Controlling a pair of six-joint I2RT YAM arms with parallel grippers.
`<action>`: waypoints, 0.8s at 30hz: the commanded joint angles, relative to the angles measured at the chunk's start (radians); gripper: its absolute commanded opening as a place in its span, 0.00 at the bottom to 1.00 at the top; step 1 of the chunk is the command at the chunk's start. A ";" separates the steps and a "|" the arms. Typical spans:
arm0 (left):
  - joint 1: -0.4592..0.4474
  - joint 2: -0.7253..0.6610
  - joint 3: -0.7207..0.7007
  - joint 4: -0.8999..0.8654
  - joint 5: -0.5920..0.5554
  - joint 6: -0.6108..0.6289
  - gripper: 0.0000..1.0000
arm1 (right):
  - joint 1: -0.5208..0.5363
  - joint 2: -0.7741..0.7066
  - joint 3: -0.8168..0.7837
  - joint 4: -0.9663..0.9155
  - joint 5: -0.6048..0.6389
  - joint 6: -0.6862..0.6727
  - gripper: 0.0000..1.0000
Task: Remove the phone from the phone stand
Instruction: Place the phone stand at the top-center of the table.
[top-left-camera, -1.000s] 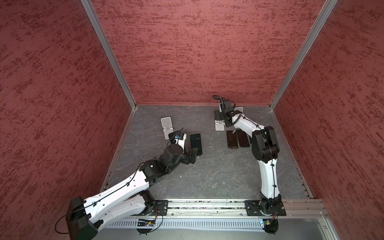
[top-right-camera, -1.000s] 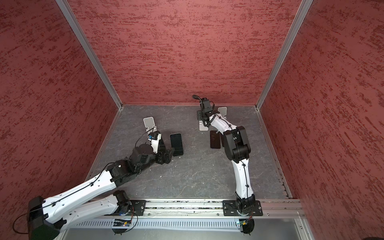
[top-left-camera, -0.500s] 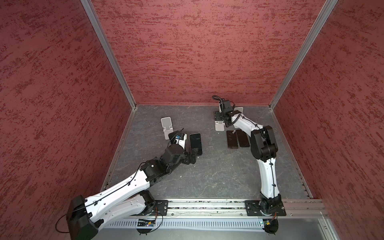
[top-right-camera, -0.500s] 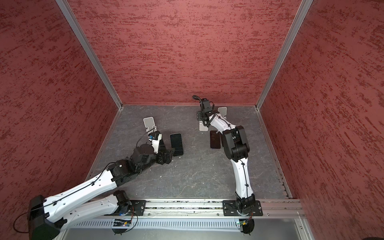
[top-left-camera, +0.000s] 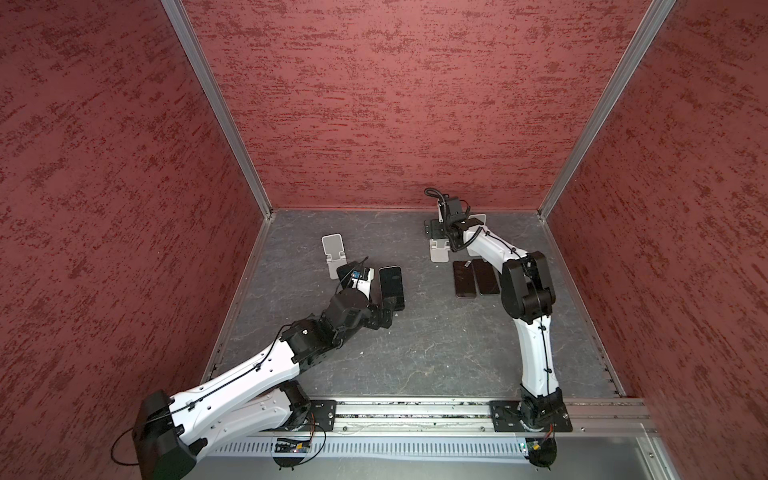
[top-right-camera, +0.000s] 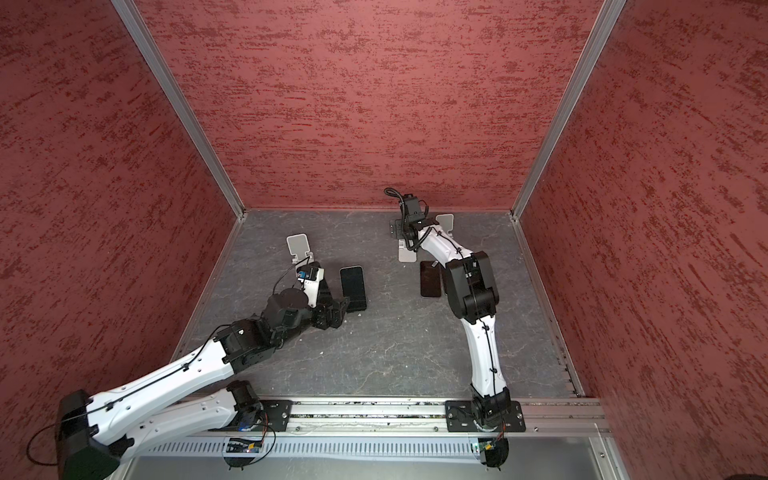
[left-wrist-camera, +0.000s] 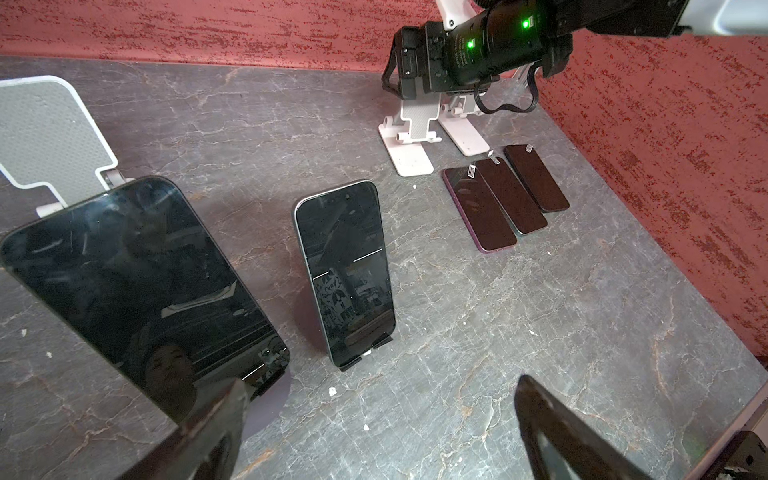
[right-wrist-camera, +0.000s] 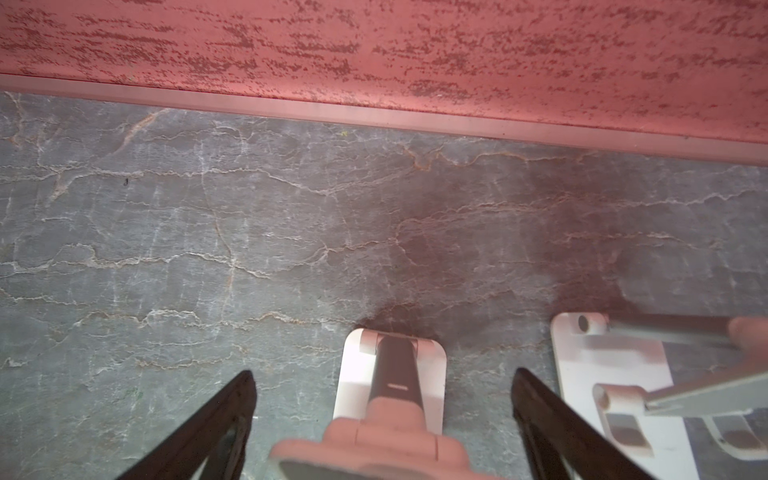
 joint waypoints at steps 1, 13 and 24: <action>-0.004 0.008 0.038 -0.023 -0.007 -0.002 1.00 | -0.006 -0.035 0.035 -0.017 0.020 -0.016 0.98; -0.004 0.068 0.088 -0.043 -0.015 0.010 1.00 | -0.005 -0.165 -0.029 0.000 0.040 -0.021 0.99; -0.004 0.082 0.092 -0.036 -0.032 -0.004 1.00 | -0.005 -0.383 -0.250 0.099 0.009 0.018 0.99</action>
